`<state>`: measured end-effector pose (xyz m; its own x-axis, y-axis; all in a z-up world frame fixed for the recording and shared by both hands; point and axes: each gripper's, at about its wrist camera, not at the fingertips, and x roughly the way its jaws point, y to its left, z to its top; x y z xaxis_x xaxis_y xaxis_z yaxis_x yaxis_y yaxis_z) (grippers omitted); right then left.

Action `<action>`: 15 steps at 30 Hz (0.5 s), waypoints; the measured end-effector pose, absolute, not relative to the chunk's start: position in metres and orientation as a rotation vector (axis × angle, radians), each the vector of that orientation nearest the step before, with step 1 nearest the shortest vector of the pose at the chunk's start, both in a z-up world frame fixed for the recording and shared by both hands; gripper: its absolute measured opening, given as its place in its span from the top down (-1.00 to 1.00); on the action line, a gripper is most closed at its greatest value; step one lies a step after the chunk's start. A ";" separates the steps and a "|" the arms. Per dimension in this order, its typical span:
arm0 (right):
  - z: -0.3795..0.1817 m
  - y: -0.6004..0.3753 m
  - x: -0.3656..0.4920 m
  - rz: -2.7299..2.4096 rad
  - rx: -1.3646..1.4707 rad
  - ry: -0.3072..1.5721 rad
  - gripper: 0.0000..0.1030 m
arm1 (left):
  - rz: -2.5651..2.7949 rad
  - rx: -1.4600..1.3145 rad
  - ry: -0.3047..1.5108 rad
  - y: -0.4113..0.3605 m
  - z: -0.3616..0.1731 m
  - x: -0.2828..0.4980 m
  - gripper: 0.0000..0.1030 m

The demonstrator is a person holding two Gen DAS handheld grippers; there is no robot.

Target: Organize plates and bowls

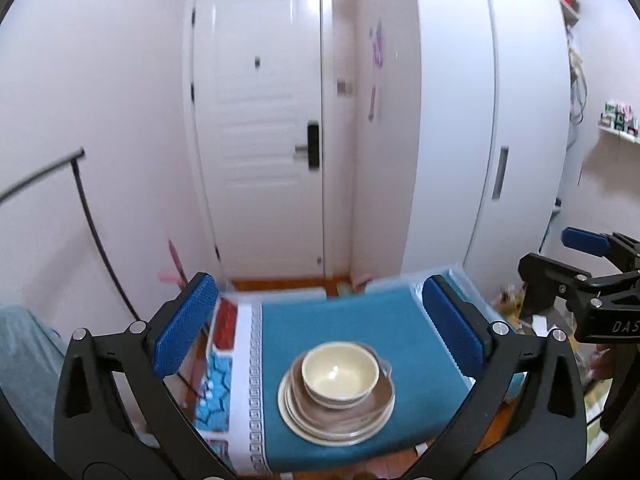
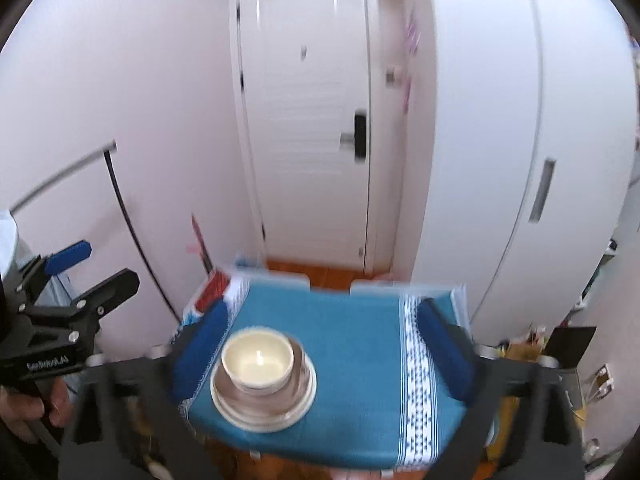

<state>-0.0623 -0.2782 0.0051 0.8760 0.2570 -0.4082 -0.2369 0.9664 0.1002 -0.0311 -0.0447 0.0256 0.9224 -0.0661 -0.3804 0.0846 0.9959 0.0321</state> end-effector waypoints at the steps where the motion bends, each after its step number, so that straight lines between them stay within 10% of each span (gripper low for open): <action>1: 0.008 -0.281 -0.069 0.240 0.059 0.406 -0.98 | -0.061 0.058 0.373 -0.047 0.030 -0.037 -0.99; 15: 0.012 -0.297 -0.118 0.111 0.074 0.302 -0.98 | -0.024 0.022 0.287 -0.047 0.041 -0.088 -0.99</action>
